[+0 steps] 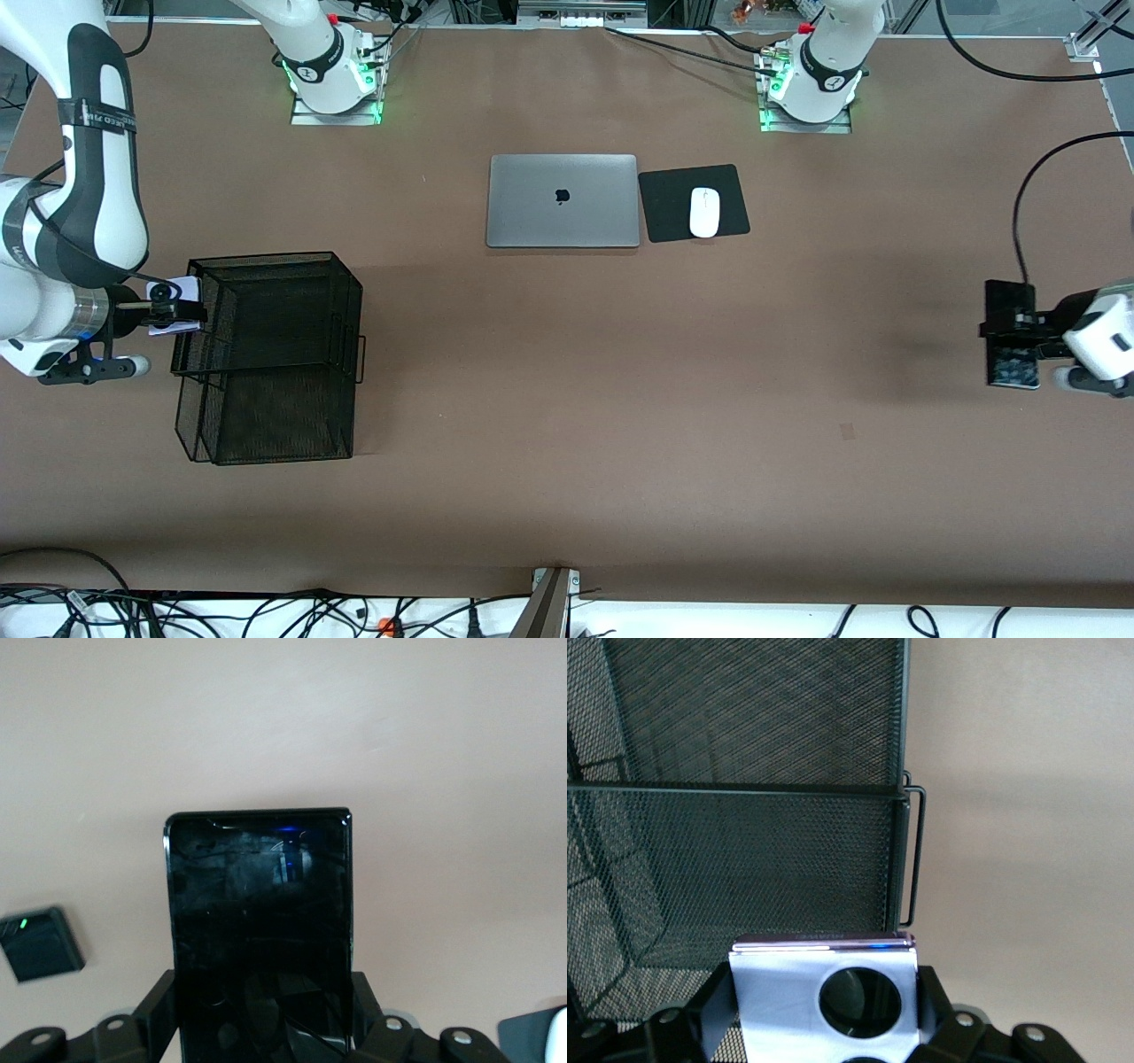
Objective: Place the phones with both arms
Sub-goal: 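Lower the white phone into the basket while the left gripper carries, then set the black phone beside the laptop while the right gripper returns, then grasp the black phone with the right gripper while the left gripper reaches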
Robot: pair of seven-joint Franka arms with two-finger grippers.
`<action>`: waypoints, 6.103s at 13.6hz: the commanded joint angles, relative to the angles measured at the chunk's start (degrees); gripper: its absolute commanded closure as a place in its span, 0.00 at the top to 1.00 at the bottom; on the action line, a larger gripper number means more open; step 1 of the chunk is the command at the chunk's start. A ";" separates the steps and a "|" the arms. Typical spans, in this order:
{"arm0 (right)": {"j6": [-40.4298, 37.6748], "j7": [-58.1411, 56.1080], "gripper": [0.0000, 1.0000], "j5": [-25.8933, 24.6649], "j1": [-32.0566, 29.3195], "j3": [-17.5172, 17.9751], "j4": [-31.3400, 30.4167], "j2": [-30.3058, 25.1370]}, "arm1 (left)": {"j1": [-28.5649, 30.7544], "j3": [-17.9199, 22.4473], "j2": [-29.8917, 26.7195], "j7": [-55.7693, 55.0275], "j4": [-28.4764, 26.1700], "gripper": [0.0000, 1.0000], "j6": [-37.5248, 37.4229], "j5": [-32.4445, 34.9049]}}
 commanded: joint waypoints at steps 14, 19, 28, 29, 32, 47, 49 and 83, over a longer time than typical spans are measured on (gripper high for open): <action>10.22 7.20 0.00 3.37 2.73 0.81 -5.84 0.60 | -35.60 0.71 8.58 -35.36 2.61 0.18 5.83 -0.28; 10.93 6.85 0.06 3.37 2.73 0.81 -6.11 0.86 | -45.45 1.15 15.44 -52.15 2.52 0.18 18.83 0.77; 11.11 5.88 1.00 3.46 2.29 0.81 -5.94 1.13 | -52.93 3.79 25.91 -62.20 2.43 0.21 36.43 2.53; 10.32 5.01 1.00 3.46 2.20 0.72 -5.59 0.87 | -52.93 3.79 25.74 -62.20 2.43 0.36 36.70 2.53; 0.60 4.83 1.00 4.42 2.11 0.28 -2.43 -0.80 | -52.76 3.88 25.21 -62.28 2.17 1.00 36.01 2.53; 2.90 47.34 1.00 17.96 23.18 1.95 3.47 -3.80 | -28.26 4.58 4.56 -35.57 13.41 1.00 -9.08 2.62; 8.88 47.81 1.00 16.82 29.77 1.77 3.38 -1.43 | -23.25 4.67 3.16 -34.52 13.77 1.00 -9.17 2.53; 45.30 46.50 1.00 8.20 51.43 2.04 3.64 23.37 | 26.26 5.46 17.12 15.94 -14.79 1.00 45.76 7.37</action>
